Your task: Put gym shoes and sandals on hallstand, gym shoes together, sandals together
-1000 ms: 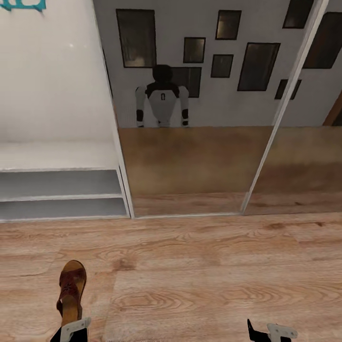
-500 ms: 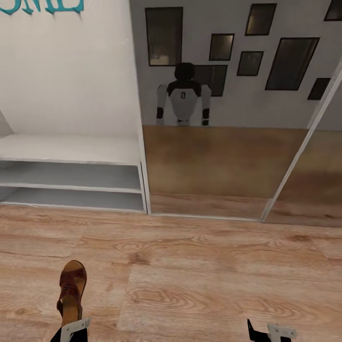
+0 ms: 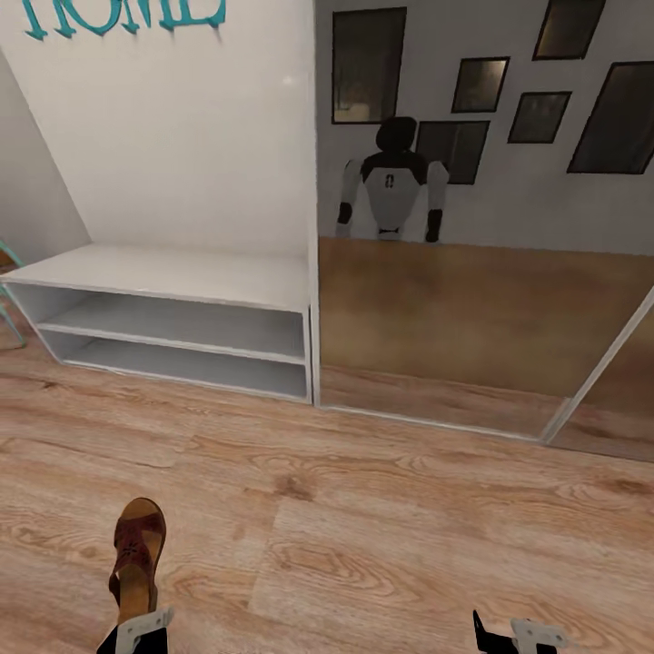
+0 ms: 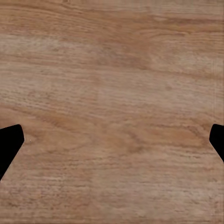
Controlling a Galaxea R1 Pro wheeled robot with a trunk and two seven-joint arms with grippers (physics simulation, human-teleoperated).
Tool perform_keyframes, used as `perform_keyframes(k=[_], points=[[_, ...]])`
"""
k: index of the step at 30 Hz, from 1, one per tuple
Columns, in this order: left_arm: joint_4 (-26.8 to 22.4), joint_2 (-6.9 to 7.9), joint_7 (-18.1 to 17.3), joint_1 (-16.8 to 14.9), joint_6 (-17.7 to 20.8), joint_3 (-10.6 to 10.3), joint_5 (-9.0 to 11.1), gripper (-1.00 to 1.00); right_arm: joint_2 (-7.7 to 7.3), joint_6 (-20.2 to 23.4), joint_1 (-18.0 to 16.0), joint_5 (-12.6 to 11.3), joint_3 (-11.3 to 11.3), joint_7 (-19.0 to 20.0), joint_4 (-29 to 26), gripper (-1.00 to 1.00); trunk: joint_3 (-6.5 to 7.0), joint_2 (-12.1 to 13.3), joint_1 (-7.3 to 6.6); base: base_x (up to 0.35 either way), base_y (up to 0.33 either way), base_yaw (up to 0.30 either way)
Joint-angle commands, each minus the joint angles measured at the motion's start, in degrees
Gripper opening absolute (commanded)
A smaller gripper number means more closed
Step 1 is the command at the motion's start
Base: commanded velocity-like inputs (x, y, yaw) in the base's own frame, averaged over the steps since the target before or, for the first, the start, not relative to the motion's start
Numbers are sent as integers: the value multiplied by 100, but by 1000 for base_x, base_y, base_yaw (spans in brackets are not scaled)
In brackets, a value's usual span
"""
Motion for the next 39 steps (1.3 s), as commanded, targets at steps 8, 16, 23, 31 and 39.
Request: perform_keyframes(k=[8, 16, 23, 31, 39], points=[[7, -2, 8, -5, -12, 19, -30, -100, 1, -17, -1, 4, -3, -7, 2, 100, -20, -2, -1, 0, 0, 272], [7, -2, 8, -4, -12, 19, -36, -100, -1, -17, -1, 3, -3, -7, 2, 100, -37, -2, -1, 0, 0, 272], [7, -2, 8, -4, -15, 19, -39, -100, 4, -17, -1, 4, -3, -7, 2, 100, -43, -2, -1, 0, 0, 272], [5, -2, 8, -4, -16, 19, -39, -100, -1, -17, -2, 4, -3, -7, 2, 100, -44, -2, -1, 0, 0, 275], [7, -2, 8, -4, -12, 19, -39, -100, -2, -17, -3, 5, -3, -7, 2, 100, -44, -2, -1, 0, 0, 276]])
